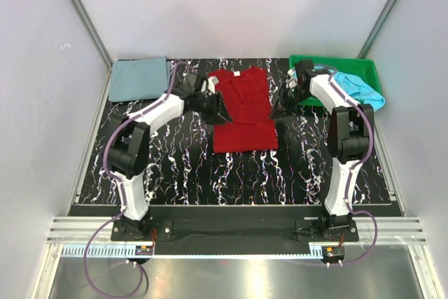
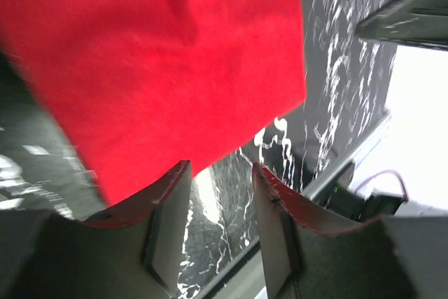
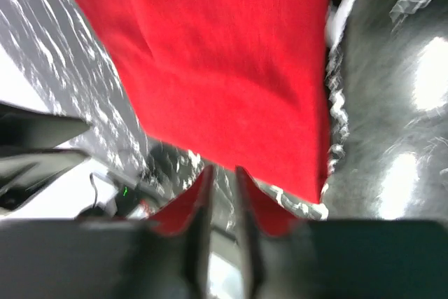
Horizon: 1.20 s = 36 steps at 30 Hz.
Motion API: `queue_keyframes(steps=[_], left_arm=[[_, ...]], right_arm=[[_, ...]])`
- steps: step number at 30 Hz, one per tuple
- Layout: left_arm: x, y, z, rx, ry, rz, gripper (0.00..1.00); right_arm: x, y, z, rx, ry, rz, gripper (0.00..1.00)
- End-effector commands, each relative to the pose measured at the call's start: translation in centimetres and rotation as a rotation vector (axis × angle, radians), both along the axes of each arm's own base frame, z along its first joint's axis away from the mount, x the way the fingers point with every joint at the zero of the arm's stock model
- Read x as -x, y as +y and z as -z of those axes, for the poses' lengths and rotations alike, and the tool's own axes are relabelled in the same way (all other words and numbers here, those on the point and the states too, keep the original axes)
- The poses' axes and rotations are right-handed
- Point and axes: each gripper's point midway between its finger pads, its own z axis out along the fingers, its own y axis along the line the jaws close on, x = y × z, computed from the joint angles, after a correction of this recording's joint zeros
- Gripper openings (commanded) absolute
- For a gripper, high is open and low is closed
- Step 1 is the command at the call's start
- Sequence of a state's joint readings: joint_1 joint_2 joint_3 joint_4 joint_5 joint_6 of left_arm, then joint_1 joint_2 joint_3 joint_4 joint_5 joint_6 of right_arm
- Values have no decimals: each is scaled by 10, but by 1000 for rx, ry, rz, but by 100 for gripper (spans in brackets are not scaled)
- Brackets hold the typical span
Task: Fold and stack the t-shirts
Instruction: Fold the tshirt
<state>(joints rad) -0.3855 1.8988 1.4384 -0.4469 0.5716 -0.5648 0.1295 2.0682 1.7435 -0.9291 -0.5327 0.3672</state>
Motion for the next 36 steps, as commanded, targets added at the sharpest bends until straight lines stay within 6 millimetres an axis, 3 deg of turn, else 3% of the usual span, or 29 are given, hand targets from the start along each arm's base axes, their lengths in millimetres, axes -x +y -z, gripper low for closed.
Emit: queue_keyframes(steps=[1,4,9,14,20,23,25,26,27,30,31,32,33,35,36], left_arm=[[7,-17,24,40,49,18,44],[18,-10,49,6,106,11,43],[37,6,85,-71,175,-5,43],[63,16,107,-129,241,-10,41],[130,36,135,-249,314,15,40],[160,41,128,-260,300,35,40],[175,41,109,-230,260,44,43],[178,41,100,-213,241,45,45],[175,39,79,-174,177,41,51],[162,41,51,-164,84,22,59],[156,46,43,-166,66,14,62],[144,45,34,-153,34,8,64],[136,47,31,-152,21,2,65],[111,57,29,-145,17,-20,67],[102,60,29,-147,12,-32,68]], right_arm=[[22,21,20,-124,54,-37,17],[38,15,40,-89,89,-52,8],[54,11,63,-76,128,-46,8],[87,5,86,-21,196,-45,7],[133,-3,100,10,261,-24,11],[167,-3,94,2,284,-30,12],[182,-4,72,-11,223,-29,24],[187,-6,75,-7,237,-30,24],[185,-5,61,-17,183,-30,32],[175,-4,44,-26,106,-39,46],[160,-2,35,-28,61,-44,58],[151,-1,32,-23,41,-50,62],[144,-1,38,-17,56,-58,64],[119,6,29,-41,17,-78,66],[112,8,39,-38,44,-86,67]])
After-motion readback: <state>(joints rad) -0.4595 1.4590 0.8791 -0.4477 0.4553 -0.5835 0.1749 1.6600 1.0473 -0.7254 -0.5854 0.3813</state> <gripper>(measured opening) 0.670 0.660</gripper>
